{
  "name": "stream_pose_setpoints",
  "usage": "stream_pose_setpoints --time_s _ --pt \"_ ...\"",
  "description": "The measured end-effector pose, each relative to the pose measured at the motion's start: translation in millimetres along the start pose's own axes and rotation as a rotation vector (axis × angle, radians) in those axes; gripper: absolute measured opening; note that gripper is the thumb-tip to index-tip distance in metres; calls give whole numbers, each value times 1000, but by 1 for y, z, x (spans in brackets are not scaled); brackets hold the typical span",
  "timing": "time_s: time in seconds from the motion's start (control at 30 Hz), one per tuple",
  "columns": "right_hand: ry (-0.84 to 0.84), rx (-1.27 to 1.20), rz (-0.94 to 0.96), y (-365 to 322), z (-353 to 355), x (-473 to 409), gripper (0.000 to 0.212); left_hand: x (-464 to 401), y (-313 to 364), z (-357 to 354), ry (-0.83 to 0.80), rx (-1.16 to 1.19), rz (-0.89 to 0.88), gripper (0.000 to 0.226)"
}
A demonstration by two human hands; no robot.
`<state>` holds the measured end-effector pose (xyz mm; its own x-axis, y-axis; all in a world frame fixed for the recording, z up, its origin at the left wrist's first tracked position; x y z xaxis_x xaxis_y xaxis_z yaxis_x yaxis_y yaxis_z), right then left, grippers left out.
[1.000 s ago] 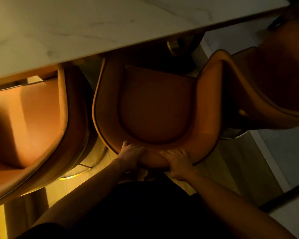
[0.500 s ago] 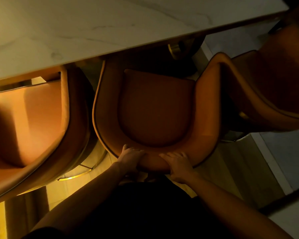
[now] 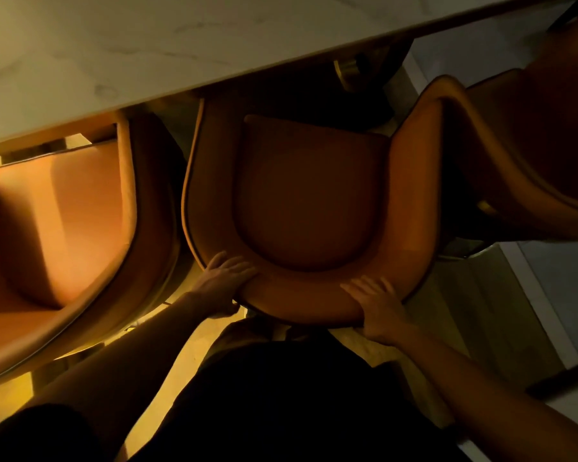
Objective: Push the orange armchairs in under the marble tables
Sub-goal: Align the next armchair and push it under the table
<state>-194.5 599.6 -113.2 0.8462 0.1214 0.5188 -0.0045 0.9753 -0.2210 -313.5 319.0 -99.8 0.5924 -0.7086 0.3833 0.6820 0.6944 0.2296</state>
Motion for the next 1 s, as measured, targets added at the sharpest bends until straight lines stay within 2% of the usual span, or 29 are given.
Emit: stream_pose_setpoints --time_s 0.17,0.37,1.0 --pt "-3 57 -154 29 4 8 97 -10 -26 -2 -88 -88 107 99" --pt "-25 79 -196 27 6 6 93 -15 -24 -5 -88 -108 136 93" --pt "-85 197 -96 67 28 0 85 -14 15 -25 -126 15 222 73"
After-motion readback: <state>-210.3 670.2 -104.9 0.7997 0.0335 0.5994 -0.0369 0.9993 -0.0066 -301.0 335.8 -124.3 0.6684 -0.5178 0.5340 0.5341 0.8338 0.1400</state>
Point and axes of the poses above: each hand's wrist, its own x-axis away from the middle knuckle, its own z-axis out of the back of the hand, y = z × x, the point moved 8 cm from there along -x, towards the middle knuckle, and after that the axes turned 10 degrees about y, right-handed, at the moved point
